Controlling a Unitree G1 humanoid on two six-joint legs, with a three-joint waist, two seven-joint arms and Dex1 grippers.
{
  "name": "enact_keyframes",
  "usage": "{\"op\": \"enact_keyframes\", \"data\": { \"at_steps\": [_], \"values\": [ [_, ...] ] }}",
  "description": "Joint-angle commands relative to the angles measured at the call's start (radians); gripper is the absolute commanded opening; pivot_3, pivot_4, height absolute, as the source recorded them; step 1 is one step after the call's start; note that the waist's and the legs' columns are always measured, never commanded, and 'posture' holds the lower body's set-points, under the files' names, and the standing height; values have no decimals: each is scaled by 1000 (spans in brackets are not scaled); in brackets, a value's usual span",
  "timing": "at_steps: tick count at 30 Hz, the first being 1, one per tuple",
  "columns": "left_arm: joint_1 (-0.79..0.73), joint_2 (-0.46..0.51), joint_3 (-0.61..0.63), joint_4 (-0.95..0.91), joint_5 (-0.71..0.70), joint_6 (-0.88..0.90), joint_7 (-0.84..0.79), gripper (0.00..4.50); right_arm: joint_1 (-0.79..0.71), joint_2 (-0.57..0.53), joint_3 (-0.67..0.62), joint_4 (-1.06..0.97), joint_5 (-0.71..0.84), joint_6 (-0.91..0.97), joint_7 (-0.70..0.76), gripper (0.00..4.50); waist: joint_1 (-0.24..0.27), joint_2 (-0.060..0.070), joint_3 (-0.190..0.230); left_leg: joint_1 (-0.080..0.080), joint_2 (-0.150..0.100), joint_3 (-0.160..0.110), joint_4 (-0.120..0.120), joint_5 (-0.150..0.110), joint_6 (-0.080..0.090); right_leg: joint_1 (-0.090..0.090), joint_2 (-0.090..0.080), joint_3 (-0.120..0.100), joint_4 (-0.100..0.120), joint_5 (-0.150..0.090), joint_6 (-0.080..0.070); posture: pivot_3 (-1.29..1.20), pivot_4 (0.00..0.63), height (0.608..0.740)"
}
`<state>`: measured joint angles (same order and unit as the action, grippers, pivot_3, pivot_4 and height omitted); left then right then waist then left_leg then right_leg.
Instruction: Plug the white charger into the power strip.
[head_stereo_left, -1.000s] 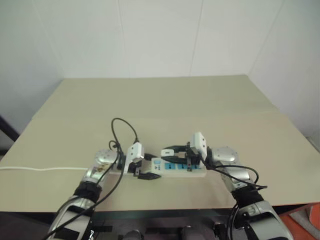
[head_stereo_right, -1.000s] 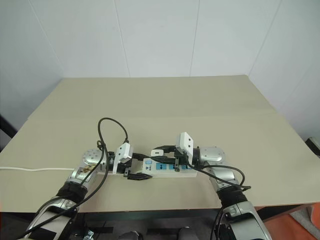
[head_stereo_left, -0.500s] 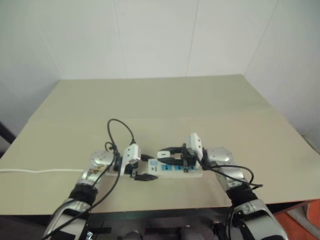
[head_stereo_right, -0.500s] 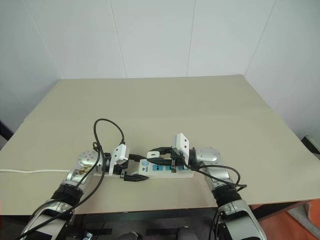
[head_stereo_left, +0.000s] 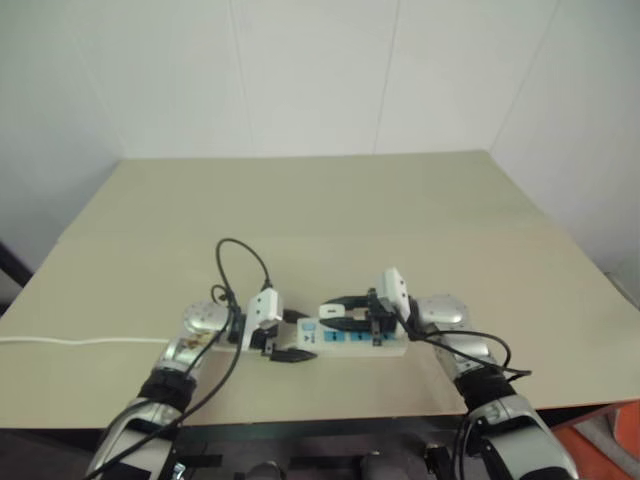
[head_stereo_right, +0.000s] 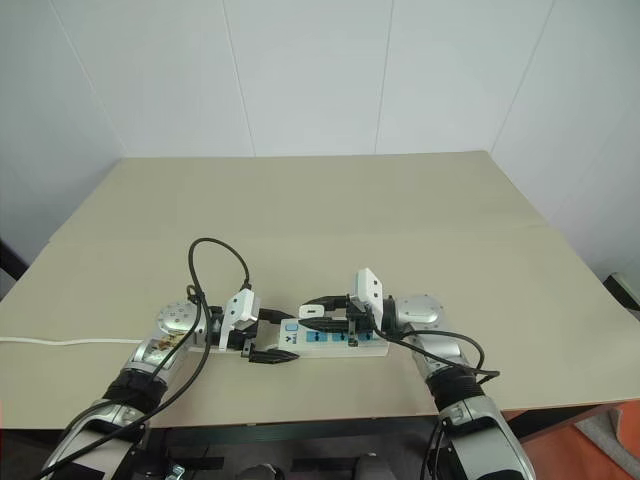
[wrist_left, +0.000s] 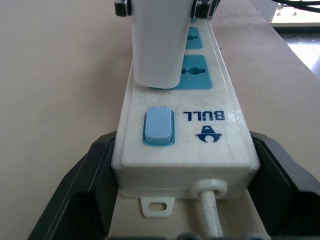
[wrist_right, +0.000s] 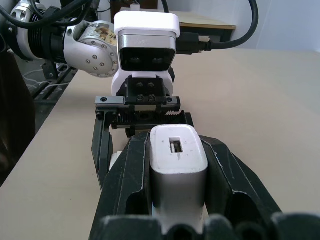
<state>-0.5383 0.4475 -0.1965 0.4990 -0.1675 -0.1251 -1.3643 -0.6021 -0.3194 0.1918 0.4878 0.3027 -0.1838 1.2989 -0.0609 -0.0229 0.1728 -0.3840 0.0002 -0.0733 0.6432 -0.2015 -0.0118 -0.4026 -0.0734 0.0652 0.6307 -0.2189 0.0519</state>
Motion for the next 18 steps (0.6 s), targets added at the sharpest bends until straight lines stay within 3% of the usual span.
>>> {"op": "enact_keyframes", "data": {
  "at_steps": [1, 12, 18],
  "values": [
    [22, 54, 7, -20, 3, 5, -26, 3296, 19, -86, -32, 138, -63, 10, -19, 1148, 0, -1, 0, 0, 0, 0, 0, 0, 0, 0, 0, 0, 0, 0, 0, 0, 150, 740],
    [43, 71, 12, -49, -2, 18, -19, 3296, 0, -98, -17, 202, -80, 6, -2, 1148, -6, -3, -2, 2, 0, 0, 0, 0, 0, 1, 0, 0, 0, 0, 0, 0, 150, 740],
    [44, 68, 6, -54, -4, 20, -13, 3296, -36, -30, 34, 184, -82, 24, -3, 1148, -10, -4, -3, 3, 1, 0, -1, 0, 0, 1, 1, 0, 0, 0, -1, 0, 150, 740]
  ]
}}
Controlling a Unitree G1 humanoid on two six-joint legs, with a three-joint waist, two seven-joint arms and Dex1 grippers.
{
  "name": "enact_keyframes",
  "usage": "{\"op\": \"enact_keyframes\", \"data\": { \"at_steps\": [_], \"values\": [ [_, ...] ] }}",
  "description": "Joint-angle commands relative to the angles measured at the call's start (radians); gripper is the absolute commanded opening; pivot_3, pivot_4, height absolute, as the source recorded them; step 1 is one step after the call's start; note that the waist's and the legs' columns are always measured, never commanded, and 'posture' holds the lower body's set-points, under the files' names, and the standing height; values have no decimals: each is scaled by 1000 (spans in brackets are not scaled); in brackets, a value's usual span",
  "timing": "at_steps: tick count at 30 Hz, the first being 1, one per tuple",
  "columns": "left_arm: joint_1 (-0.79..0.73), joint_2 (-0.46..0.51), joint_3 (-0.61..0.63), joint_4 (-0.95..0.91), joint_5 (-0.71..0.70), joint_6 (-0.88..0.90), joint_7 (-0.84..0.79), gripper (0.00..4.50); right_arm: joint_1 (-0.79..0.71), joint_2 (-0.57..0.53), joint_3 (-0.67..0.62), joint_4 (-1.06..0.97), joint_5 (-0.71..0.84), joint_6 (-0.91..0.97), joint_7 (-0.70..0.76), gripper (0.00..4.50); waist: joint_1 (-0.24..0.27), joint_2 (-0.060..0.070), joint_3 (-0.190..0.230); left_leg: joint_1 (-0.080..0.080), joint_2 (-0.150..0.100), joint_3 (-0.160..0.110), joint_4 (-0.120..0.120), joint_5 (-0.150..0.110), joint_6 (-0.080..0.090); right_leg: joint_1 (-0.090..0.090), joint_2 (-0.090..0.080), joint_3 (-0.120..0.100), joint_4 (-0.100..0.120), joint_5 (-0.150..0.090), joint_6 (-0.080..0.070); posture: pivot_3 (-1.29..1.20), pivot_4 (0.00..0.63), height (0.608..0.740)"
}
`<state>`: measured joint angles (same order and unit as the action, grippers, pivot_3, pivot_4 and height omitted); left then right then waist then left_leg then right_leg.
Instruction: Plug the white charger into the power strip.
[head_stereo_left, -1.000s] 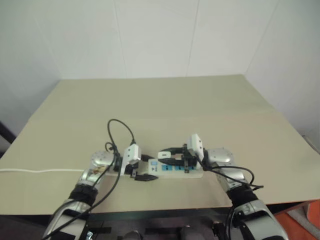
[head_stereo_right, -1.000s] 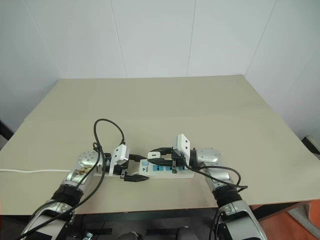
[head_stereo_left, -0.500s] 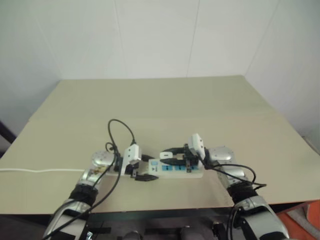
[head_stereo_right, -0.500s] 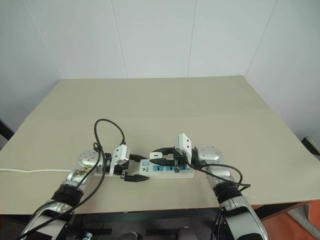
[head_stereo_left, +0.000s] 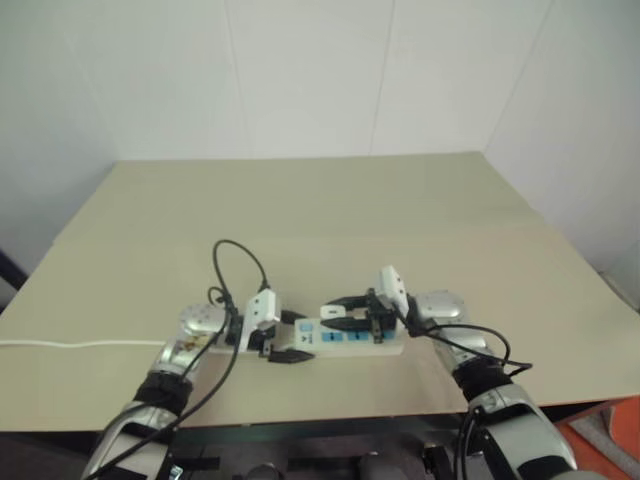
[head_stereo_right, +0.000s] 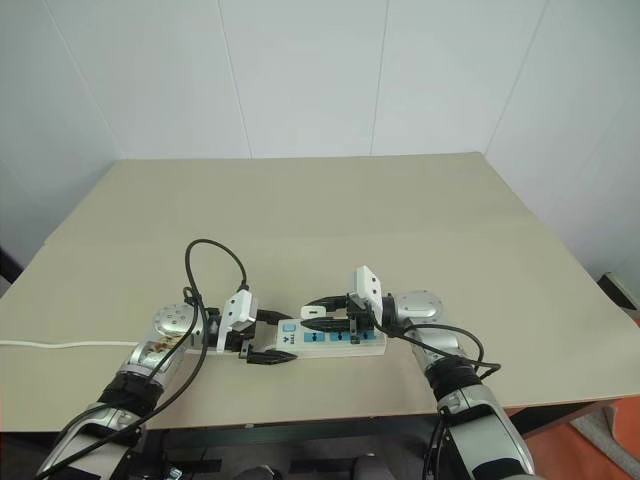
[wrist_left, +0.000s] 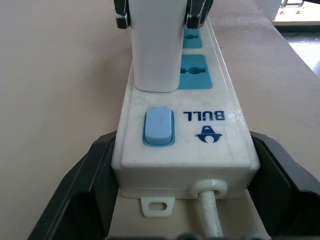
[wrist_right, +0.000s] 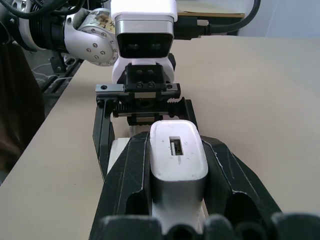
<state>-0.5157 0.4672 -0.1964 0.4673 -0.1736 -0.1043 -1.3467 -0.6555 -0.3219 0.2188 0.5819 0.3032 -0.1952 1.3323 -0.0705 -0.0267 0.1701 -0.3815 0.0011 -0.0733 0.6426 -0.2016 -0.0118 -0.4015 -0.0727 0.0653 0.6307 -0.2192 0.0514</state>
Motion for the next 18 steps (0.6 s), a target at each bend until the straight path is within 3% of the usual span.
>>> {"op": "enact_keyframes", "data": {
  "at_steps": [1, 9, 18],
  "values": [
    [22, 48, 6, -23, 1, -2, -29, 3296, 9, -15, 19, 86, -85, 40, -36, 1148, -2, 0, 0, 0, 0, 0, 0, 0, 0, 0, 0, 0, 0, 0, 0, 0, 150, 740],
    [26, 49, -1, -28, -6, -1, -21, 3296, 4, 23, 54, 70, -93, 67, -21, 1148, -3, 0, 0, 3, 12, 1, -2, 0, 0, 0, 14, 1, 1, 1, -5, 0, 150, 740],
    [36, 55, -2, -43, -10, 4, -16, 3296, 21, 22, 55, 57, -91, 77, -8, 1148, -3, 0, 0, 6, 14, 1, -4, -1, 0, 0, 15, 2, 2, -1, -8, 0, 150, 740]
  ]
}}
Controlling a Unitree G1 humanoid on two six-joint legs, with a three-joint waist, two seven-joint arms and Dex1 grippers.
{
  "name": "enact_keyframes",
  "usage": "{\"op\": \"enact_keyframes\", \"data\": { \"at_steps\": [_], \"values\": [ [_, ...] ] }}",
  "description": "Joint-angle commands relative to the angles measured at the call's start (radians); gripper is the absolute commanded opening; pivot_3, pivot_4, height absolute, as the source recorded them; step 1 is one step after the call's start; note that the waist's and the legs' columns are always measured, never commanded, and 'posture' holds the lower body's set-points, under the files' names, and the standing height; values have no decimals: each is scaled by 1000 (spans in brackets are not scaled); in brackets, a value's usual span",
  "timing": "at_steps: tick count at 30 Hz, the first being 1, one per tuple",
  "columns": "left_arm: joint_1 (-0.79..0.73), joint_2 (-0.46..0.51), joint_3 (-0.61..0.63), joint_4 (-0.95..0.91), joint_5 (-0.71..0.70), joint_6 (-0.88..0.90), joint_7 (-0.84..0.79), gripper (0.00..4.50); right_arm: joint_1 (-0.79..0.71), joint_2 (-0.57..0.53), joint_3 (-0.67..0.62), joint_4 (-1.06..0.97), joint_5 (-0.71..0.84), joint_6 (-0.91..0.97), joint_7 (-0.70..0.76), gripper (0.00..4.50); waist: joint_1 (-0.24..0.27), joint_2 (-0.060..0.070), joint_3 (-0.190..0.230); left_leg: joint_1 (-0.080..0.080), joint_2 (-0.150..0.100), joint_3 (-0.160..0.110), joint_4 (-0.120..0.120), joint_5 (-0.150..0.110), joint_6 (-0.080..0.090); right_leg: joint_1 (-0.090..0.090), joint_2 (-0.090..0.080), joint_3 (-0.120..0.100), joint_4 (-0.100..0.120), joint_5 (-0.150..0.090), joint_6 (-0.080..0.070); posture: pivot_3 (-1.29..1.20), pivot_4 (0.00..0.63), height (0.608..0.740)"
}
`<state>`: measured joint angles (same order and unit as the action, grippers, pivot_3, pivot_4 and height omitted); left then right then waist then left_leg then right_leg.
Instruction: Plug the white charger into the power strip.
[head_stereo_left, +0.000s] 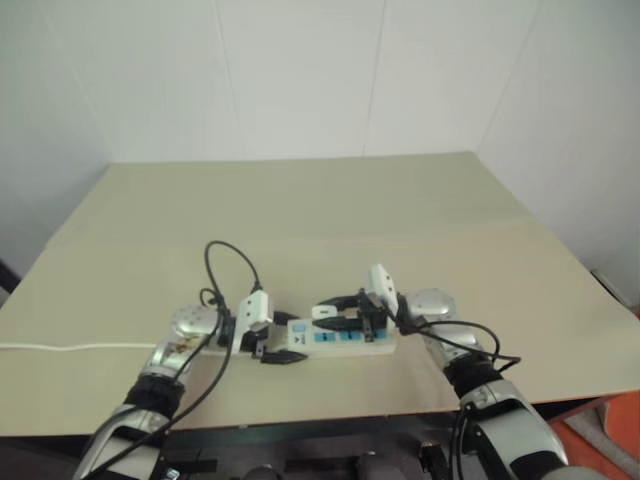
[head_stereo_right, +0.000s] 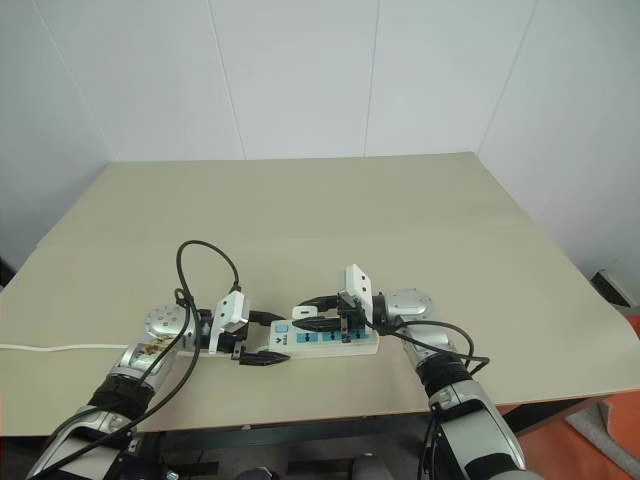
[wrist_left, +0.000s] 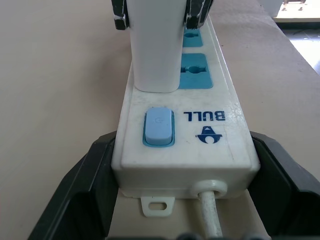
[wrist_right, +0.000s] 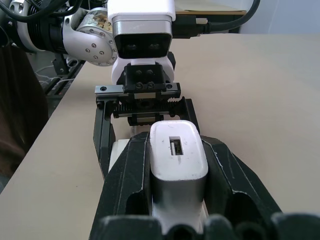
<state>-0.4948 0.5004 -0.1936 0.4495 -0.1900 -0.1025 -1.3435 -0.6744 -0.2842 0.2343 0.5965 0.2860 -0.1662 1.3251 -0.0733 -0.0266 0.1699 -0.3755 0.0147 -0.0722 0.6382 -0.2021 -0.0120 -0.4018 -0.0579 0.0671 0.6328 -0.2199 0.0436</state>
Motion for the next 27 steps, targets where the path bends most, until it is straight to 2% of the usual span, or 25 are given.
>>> {"op": "enact_keyframes", "data": {
  "at_steps": [1, 11, 19, 21, 23, 27],
  "values": [
    [14, 22, -5, -24, 7, 2, -20, 3296, 39, -15, 40, 41, -72, 53, 3, 1148, 0, 0, 0, 0, 0, 0, 0, 0, 0, 0, 0, 0, 0, 0, 0, 0, 150, 740],
    [8, 12, -10, -11, 8, -2, -17, 3296, 44, -17, 25, 11, -79, 83, -3, 4478, 2, 0, 0, 0, 0, 0, -1, 0, 0, 0, 0, 0, 0, 0, -1, 0, 150, 740],
    [-9, -5, -13, 5, 10, 15, -6, 3296, 30, -61, -23, -83, -37, 134, 6, 4478, 6, 0, 0, -2, 0, 0, -1, 0, 0, -1, 0, 0, -1, 0, -1, 0, 150, 740],
    [-19, -11, -9, 10, 0, 36, -10, 4009, 27, -101, -52, -141, -11, 162, 17, 4500, 7, 0, 0, -3, -1, 0, -1, 0, 0, -2, -1, 0, -1, 0, -1, 0, 150, 740],
    [-28, -18, 0, 11, -17, 48, -22, 4481, 31, -145, -77, -199, 14, 200, 28, 4500, 10, 1, 1, -6, -1, 0, 0, 0, 0, -5, -1, 0, -1, 0, -1, 0, 150, 740],
    [-45, -25, 28, 4, -64, 84, -51, 4481, 71, -243, -122, -296, 48, 251, 58, 4500, 16, 2, 3, -12, -1, 0, 0, 0, 0, -9, -1, 0, -1, 0, 0, 0, 150, 740]
  ]
}}
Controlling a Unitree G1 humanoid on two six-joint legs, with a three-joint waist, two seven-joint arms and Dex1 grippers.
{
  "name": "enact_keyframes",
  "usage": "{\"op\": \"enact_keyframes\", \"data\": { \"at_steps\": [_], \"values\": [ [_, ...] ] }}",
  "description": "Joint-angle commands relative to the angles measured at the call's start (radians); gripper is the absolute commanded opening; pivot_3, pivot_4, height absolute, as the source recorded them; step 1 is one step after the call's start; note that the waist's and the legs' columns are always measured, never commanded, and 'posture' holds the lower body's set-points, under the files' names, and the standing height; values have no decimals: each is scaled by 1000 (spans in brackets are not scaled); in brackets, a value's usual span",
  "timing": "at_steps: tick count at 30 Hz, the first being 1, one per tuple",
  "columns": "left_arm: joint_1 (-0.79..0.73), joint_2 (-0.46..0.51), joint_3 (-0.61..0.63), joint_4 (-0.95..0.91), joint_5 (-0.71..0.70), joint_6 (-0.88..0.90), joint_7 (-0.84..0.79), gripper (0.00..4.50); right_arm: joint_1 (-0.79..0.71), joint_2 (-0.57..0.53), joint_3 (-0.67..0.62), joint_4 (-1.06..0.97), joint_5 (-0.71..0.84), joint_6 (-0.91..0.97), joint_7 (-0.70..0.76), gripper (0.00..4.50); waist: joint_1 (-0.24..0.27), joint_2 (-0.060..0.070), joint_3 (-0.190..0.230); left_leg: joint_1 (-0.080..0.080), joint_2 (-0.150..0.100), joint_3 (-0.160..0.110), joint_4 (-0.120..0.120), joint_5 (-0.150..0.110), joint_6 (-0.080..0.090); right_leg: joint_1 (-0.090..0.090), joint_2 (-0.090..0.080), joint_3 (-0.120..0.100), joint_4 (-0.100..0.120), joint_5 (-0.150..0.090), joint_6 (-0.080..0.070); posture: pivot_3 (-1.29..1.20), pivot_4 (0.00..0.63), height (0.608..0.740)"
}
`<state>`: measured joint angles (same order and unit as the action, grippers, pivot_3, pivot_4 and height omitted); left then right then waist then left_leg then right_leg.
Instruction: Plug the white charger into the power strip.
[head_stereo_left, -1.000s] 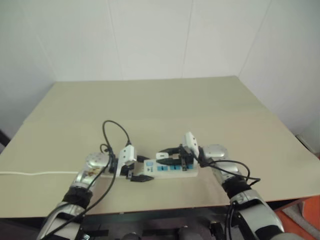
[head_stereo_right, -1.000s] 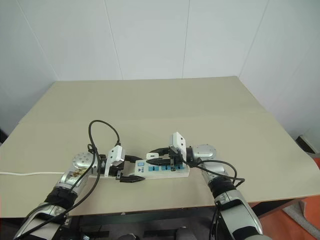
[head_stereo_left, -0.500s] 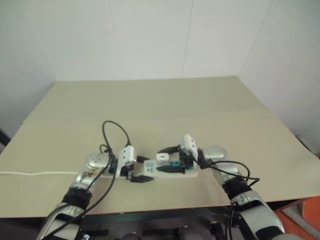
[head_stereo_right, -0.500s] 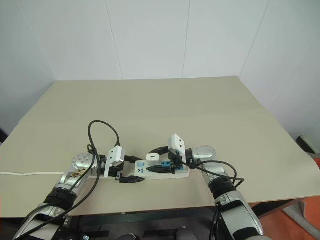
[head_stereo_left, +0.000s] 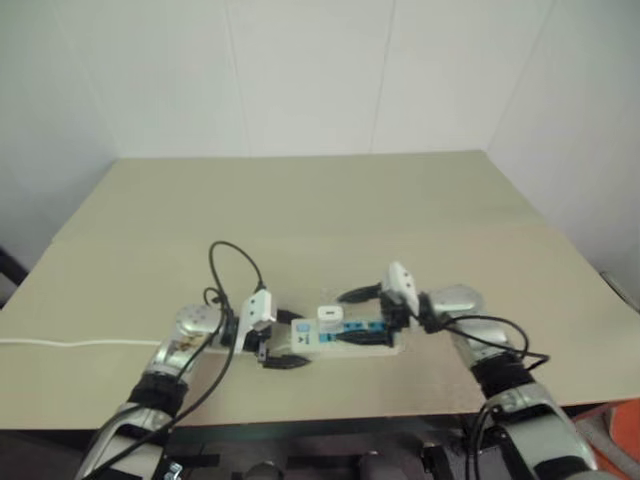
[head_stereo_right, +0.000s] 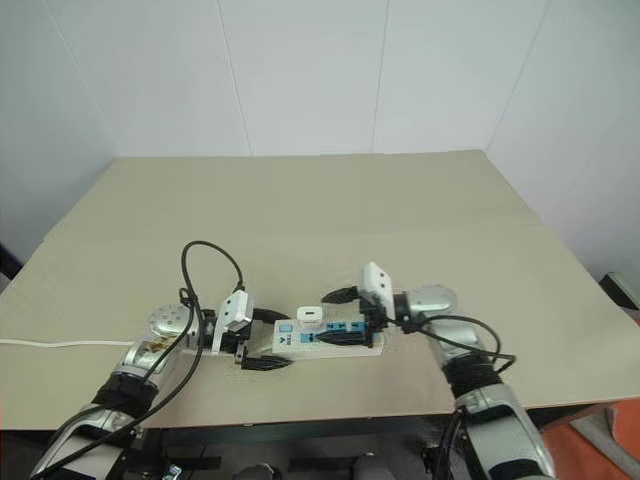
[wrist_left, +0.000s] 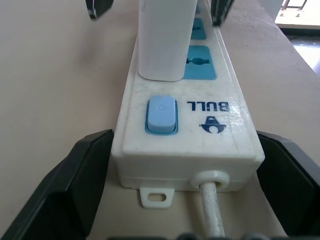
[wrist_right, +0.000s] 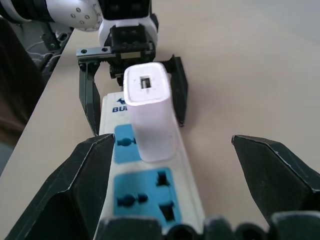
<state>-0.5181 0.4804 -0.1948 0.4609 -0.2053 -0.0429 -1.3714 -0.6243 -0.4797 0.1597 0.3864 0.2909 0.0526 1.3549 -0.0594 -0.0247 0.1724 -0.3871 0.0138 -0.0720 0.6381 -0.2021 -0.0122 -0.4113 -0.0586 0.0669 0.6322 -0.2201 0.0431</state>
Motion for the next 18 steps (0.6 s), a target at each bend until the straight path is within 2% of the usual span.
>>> {"op": "enact_keyframes", "data": {
  "at_steps": [1, 5, 10, 12, 18],
  "values": [
    [-24, -2, 33, -13, -54, 30, -33, 4481, 33, -67, -57, -106, 50, 41, 30, 4500, 4, 0, 0, -2, 0, 0, 0, 0, 0, -1, 0, 0, 0, 0, 0, 0, 150, 740],
    [-5, 56, 60, -101, -105, 88, -92, 4481, 94, -147, -118, -207, 96, 85, 31, 4500, 3, -1, 1, -6, 0, 0, 0, 0, 0, -8, 0, 0, 2, 0, 0, 0, 150, 740],
    [44, 219, 135, -245, -191, 204, -163, 4481, 184, -270, -231, -311, 160, 130, 23, 4500, -1, 0, 7, -9, 0, 0, 2, 0, 0, -11, 0, 0, 3, 0, 0, 0, 150, 740],
    [48, 282, 177, -255, -210, 240, -166, 4481, 216, -314, -278, -326, 175, 153, 6, 4500, 0, 0, 9, -9, 0, 1, 2, 0, 0, -11, 0, 0, 3, 0, 0, 0, 150, 740],
    [80, 393, 291, -248, -224, 253, -136, 4481, 329, -417, -390, -316, 161, 150, -36, 4500, 7, 0, 12, -9, 0, 2, 2, 0, 0, -11, 0, 0, 2, 0, 0, 0, 150, 740]
  ]
}}
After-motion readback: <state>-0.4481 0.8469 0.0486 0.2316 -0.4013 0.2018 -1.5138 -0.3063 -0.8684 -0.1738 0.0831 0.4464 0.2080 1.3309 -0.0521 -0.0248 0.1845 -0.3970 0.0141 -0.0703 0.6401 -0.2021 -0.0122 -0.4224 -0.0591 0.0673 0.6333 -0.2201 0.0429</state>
